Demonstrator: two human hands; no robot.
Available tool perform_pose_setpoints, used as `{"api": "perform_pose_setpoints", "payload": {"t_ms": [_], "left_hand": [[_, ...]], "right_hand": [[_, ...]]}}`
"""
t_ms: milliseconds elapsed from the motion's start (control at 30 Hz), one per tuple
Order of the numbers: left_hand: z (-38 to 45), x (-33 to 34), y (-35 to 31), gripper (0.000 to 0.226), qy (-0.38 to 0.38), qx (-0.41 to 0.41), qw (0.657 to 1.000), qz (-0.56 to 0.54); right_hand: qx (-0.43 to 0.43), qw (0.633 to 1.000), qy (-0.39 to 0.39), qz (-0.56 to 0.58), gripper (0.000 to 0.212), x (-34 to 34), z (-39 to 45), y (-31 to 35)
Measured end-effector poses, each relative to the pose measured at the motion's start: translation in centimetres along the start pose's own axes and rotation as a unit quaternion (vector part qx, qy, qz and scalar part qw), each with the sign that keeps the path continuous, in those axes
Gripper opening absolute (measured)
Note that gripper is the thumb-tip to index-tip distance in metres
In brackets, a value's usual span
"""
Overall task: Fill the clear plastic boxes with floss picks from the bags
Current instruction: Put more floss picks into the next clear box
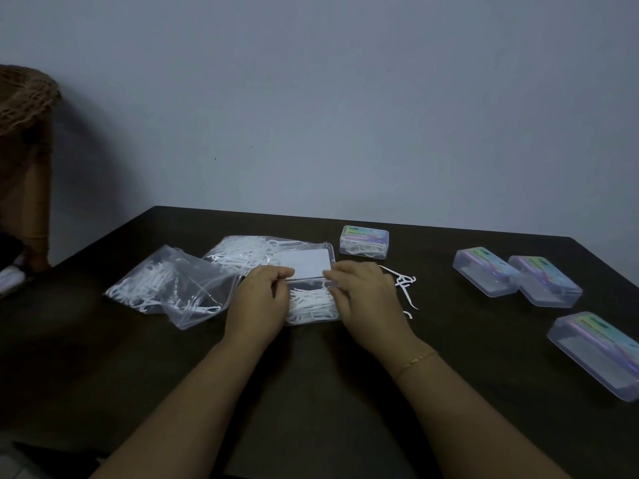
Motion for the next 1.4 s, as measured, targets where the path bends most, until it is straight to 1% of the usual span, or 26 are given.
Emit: {"api": "perform_pose_setpoints", "payload": {"t_ms": [67, 200, 300, 400, 467, 500, 567, 633, 700, 767, 833, 933, 1000, 1100, 1233, 1333, 1400], "left_hand": [[0.1, -0.2, 0.0, 0.027, -0.001, -0.007, 1.0, -0.002], [0.0, -0.4, -0.2, 0.023, 0.002, 0.002, 1.0, 0.002], [0.0, 0.3, -0.2, 0.015, 0.034, 0.025, 0.999, 0.026], [-0.1, 1.2, 0.0, 0.016, 0.066, 0.031, 0.996, 0.044], [-0.1, 1.3, -0.1, 0.019, 0.067, 0.039, 0.996, 0.047], [-0.2, 1.3, -0.2, 0.021, 0.067, 0.044, 0.996, 0.048], [-0.3, 1.4, -0.5, 0.028, 0.075, 0.054, 0.994, 0.056], [-0.6, 2.0, -0.8, 0.051, 0.104, 0.058, 0.99, 0.077], [-0.9, 3.0, -0.6, 0.071, 0.148, 0.048, 0.981, 0.115], [-0.9, 3.4, -0.3, 0.073, 0.165, 0.041, 0.974, 0.149], [-0.9, 3.5, -0.1, 0.072, 0.166, 0.039, 0.971, 0.167], [-0.9, 3.4, -0.2, 0.075, 0.165, 0.04, 0.97, 0.175], [-1.0, 3.4, -0.2, 0.069, 0.168, 0.035, 0.969, 0.18], [-0.9, 3.3, -0.1, 0.059, 0.167, 0.026, 0.965, 0.198], [-0.8, 2.6, 0.0, 0.057, 0.149, 0.009, 0.967, 0.208], [-0.9, 2.3, 0.0, 0.057, 0.14, 0.003, 0.968, 0.208], [-1.1, 2.3, -0.2, 0.058, 0.14, 0.002, 0.968, 0.209]], "right_hand": [[0.043, 0.998, 0.048, 0.011, 0.03, 0.6, 0.0, -1.6], [0.081, 0.991, 0.109, -0.003, 0.029, 1.6, -0.4, -2.9], [0.07, 0.988, 0.137, -0.011, 0.03, 2.3, -0.5, -2.6], [0.042, 0.983, 0.176, -0.001, 0.032, 3.1, -0.7, -1.6], [0.048, 0.981, 0.185, 0.025, 0.031, 3.1, -0.8, -1.6], [0.06, 0.982, 0.178, 0.035, 0.031, 2.9, -0.7, -2.0], [0.084, 0.981, 0.17, 0.035, 0.032, 2.4, -0.4, -3.0], [0.089, 0.977, 0.191, 0.029, 0.034, 2.6, -0.5, -3.5], [0.073, 0.974, 0.215, 0.029, 0.035, 3.2, -0.6, -3.1], [0.056, 0.971, 0.231, 0.029, 0.035, 3.5, -0.9, -2.4], [0.058, 0.972, 0.223, 0.036, 0.035, 3.3, -0.8, -2.4], [0.104, 0.976, 0.184, 0.046, 0.033, 2.1, -0.3, -3.8], [0.152, 0.972, 0.178, 0.035, 0.031, 1.9, -0.2, -5.6], [0.231, 0.95, 0.209, -0.006, 0.034, 2.3, -0.7, -9.0], [0.32, 0.919, 0.229, -0.002, 0.039, 2.6, -1.7, -12.7], [0.331, 0.914, 0.236, -0.004, 0.042, 2.9, -2.1, -13.7], [0.309, 0.917, 0.25, -0.015, 0.046, 3.1, -2.1, -13.4]]}}
Point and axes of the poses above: each hand's wrist, its own z-axis towards the middle knuckle, its own x-axis out of the palm, y = z × x, the point moved 10 cm from there along z, towards the middle knuckle, and after that the axes turned 15 degrees about -z, right-handed, at the moved point
